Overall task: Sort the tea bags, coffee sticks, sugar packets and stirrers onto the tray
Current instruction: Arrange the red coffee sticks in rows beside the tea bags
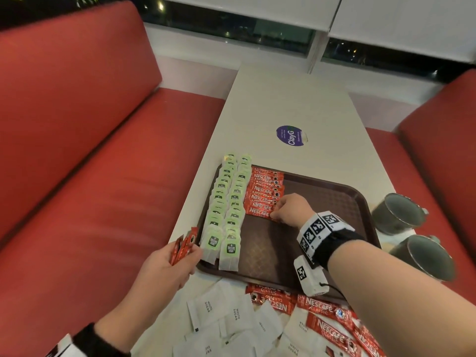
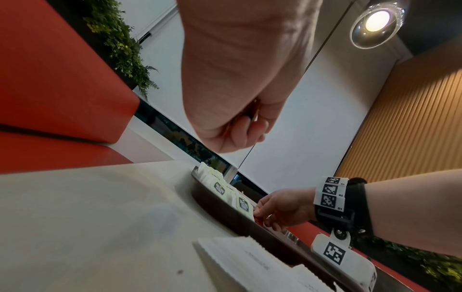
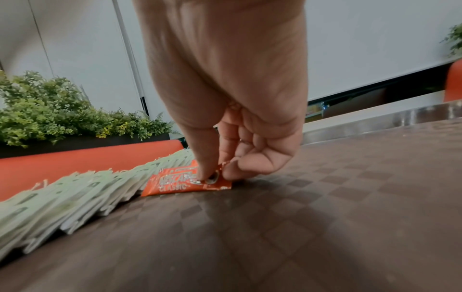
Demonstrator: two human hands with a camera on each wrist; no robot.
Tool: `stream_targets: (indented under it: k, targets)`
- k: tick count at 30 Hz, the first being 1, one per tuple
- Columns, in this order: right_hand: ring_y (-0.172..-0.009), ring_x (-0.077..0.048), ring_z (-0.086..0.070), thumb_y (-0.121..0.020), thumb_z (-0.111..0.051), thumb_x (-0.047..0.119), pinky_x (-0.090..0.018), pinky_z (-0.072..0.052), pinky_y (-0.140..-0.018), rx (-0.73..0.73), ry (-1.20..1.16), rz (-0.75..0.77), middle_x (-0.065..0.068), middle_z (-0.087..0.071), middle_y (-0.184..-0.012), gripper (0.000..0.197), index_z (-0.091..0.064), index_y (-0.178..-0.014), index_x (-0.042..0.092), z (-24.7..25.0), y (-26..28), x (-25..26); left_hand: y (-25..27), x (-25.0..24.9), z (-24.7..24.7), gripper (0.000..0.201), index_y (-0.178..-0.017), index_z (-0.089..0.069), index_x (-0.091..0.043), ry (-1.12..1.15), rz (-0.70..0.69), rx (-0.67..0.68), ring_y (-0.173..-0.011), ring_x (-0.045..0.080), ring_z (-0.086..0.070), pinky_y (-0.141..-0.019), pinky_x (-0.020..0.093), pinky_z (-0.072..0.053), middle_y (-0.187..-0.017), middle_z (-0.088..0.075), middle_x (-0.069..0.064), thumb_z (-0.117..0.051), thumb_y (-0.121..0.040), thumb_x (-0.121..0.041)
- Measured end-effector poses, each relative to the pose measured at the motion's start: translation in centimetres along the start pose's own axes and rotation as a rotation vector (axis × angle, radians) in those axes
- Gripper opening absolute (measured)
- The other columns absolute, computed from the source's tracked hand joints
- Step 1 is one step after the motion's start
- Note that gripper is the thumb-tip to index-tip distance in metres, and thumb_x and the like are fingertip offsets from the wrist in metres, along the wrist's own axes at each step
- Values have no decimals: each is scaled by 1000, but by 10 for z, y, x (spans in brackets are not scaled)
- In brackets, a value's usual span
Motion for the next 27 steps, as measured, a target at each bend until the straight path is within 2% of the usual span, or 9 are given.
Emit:
stream_targets:
  k: [7, 11, 14, 17, 19, 21, 23, 25, 27]
  targets:
    - [-103, -23, -61, -85, -68, 29, -32, -49, -91, -58, 97, 48, -8, -65, -109, 21, -54, -92, 15, 0, 7, 3, 0, 0, -6, 15, -87, -62, -4, 23, 17, 32, -51, 15, -34, -49, 25, -29, -62, -48, 7, -64, -88, -19]
    - [-90, -19, -57, -89, -63, 25, -27, -43, -76, -80, 111, 75, -2, -57, -91, 19, -51, -79, 15, 1, 15, 4, 0, 0, -7, 10, -88, -63, -5, 39, 34, 39, -51, 14, -36, -50, 26, -30, -62, -49, 7, -62, -89, -15]
    - [-83, -18, -53, -91, -58, 22, -26, -40, -71, -107, 93, 99, 3, -50, -77, 29, -42, -67, 20, 5, 22, 5, 0, -3, -10, 11, -95, -63, -5, 97, 81, 102, -48, 13, -36, -45, 21, -29, -59, -50, 6, -53, -91, -6]
    - [-83, -18, -56, -91, -55, 19, -27, -42, -71, -161, 24, 127, 1, -55, -84, 18, -48, -74, 18, 10, 34, 9, -2, -7, -12, 16, -100, -65, -5, 105, 104, 168, -49, 14, -36, -45, 22, -28, -57, -50, 7, -56, -90, -14]
    - [-85, -19, -58, -89, -57, 21, -28, -45, -71, -178, 1, 164, -1, -58, -90, 7, -55, -86, 15, 9, 44, 13, -3, -8, -13, 26, -98, -67, -7, 92, 111, 183, -51, 15, -36, -50, 26, -25, -58, -50, 7, -64, -80, -26]
    - [-84, -17, -58, -88, -59, 24, -28, -48, -72, -155, -6, 221, -1, -60, -92, 9, -59, -91, 15, 4, 57, 15, -2, -8, -13, 28, -98, -67, -8, 88, 119, 185, -53, 16, -37, -52, 28, -24, -59, -51, 7, -66, -78, -27]
    - [-82, -14, -58, -87, -63, 26, -25, -48, -70, -104, -63, 287, 2, -61, -89, 7, -60, -89, 20, 0, 78, 18, 1, -9, -15, 21, -101, -68, -10, 92, 138, 200, -58, 17, -43, -53, 27, -27, -65, -60, 8, -63, -87, -26]
    - [-79, -9, -58, -86, -67, 29, -18, -45, -66, -15, -198, 356, 7, -63, -86, 8, -61, -90, 25, -6, 101, 21, 4, -10, -18, 21, -103, -69, -16, 87, 156, 243, -62, 16, -48, -53, 25, -31, -76, -69, 7, -58, -92, -28]
    - [-77, -9, -61, -84, -71, 31, -23, -51, -69, 92, -409, 420, 6, -65, -87, 16, -63, -96, 28, -13, 123, 25, 6, -12, -23, 21, -105, -68, -16, 51, 161, 324, -61, 13, -51, -54, 24, -33, -80, -71, 5, -54, -94, -28]
Point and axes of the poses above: each hand's wrist, its own y-axis away from the middle knuckle, its own z-axis out of the back of the hand, x = y × z, the point moved 2 cm from there along -y, towards the middle knuckle
